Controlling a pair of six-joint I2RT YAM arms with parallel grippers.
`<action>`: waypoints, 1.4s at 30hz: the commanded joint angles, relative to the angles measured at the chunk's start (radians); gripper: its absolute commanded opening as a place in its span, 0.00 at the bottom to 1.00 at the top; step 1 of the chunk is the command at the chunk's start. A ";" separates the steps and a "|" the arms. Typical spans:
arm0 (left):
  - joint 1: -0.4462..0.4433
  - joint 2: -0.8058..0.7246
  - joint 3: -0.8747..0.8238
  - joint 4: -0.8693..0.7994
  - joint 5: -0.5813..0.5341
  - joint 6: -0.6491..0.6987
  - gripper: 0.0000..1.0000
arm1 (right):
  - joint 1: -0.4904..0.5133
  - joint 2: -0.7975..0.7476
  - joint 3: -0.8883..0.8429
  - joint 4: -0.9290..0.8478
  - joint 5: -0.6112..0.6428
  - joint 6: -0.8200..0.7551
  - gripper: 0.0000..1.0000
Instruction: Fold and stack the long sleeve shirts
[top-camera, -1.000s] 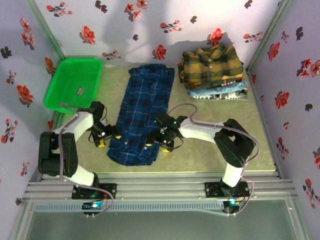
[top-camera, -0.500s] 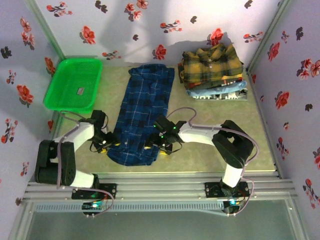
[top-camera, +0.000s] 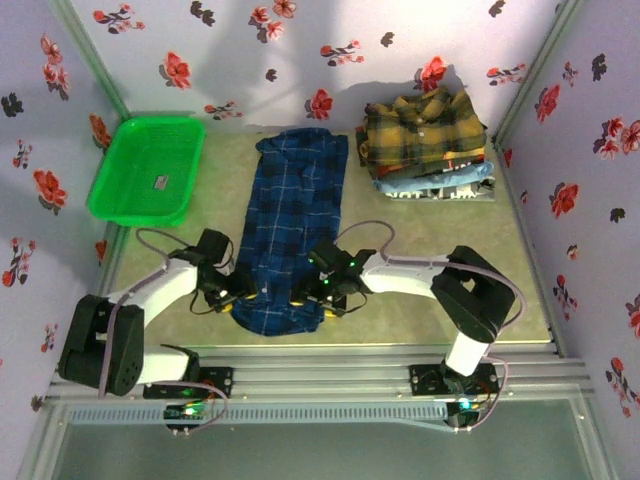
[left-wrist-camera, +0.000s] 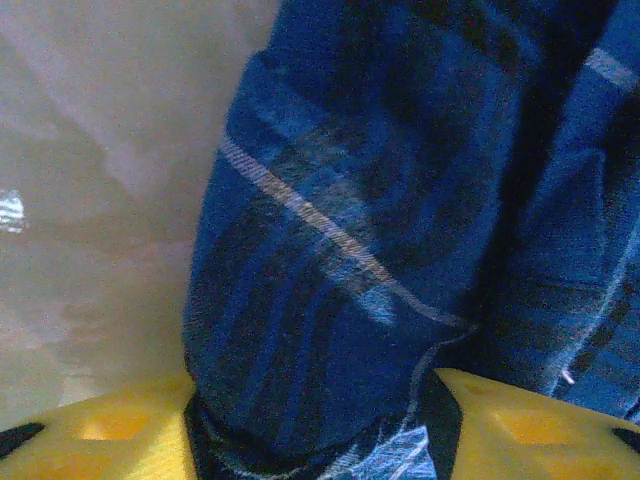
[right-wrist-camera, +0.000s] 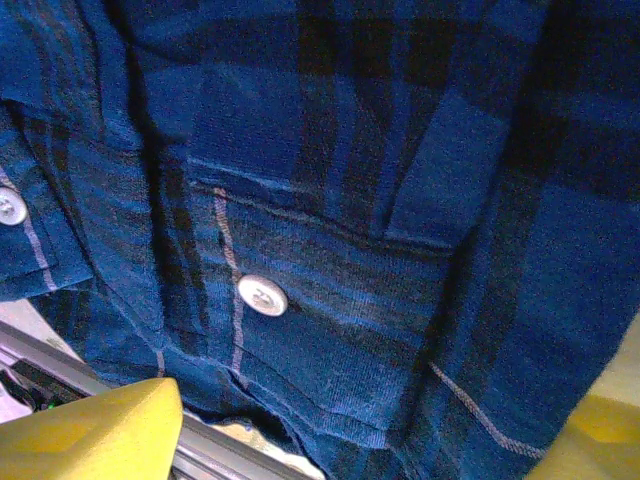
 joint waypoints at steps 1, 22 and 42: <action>-0.009 -0.044 -0.022 0.006 0.019 -0.035 0.53 | 0.010 -0.027 -0.030 -0.030 0.003 0.009 0.79; -0.010 -0.184 -0.018 0.020 0.096 -0.065 0.14 | -0.021 -0.037 0.008 -0.038 -0.039 -0.009 0.06; 0.082 -0.029 0.260 0.092 0.127 -0.147 0.08 | -0.290 -0.013 0.299 -0.257 -0.137 -0.213 0.02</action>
